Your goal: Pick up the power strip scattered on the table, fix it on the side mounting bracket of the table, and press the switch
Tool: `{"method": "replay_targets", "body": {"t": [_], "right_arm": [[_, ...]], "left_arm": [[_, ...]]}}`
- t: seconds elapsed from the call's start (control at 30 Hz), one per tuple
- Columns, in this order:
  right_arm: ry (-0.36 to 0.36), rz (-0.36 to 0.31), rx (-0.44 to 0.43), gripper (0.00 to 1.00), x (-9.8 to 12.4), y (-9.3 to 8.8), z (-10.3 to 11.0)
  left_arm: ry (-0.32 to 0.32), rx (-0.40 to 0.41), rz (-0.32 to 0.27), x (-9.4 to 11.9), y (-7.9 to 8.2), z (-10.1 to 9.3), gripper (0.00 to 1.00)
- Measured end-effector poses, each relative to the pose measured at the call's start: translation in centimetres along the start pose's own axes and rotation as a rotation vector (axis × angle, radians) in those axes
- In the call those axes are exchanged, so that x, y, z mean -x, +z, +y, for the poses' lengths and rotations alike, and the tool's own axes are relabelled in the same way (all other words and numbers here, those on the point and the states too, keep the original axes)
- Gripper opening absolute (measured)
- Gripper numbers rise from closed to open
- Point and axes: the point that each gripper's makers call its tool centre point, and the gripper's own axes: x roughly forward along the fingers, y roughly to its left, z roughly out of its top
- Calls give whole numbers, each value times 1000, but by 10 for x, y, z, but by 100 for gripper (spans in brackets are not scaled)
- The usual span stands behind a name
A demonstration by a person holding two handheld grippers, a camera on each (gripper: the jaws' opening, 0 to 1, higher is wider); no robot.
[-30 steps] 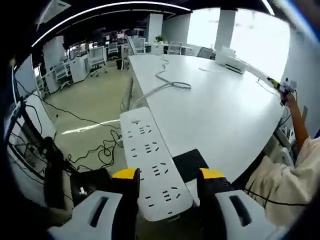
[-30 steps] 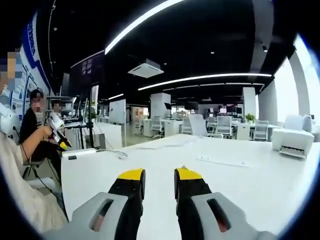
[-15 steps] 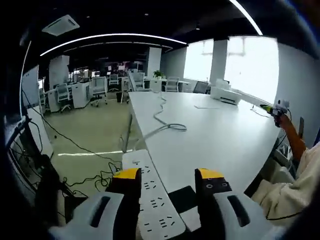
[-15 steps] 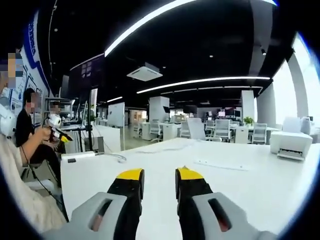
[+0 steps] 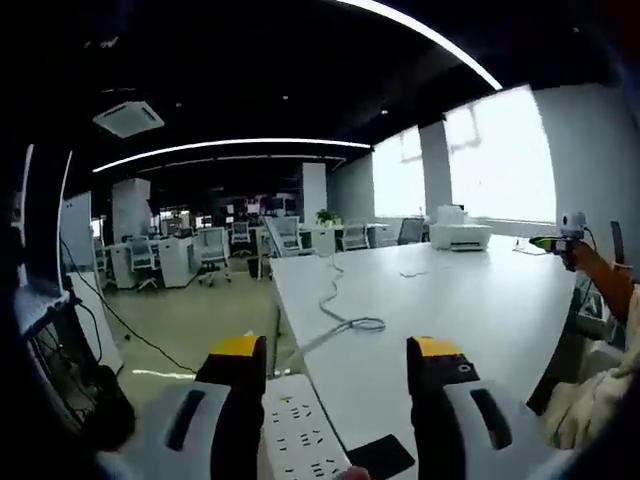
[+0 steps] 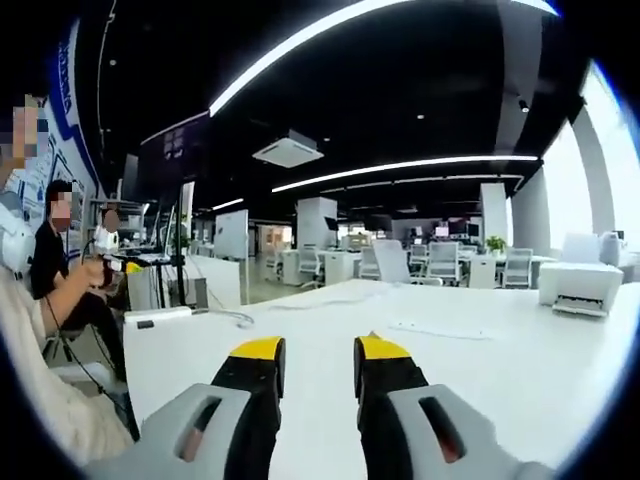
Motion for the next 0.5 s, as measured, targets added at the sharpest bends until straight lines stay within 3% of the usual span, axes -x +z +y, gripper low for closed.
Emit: {"method": "replay_targets", "body": {"t": [0.07, 0.5], "right_arm": [[-27, -17, 6, 24, 3, 2, -4], [-167, -105, 21, 27, 26, 12, -25]], "left_arm": [[-1, 24, -52, -1, 8, -1, 64], [76, -12, -162, -6, 32, -8, 64]]}}
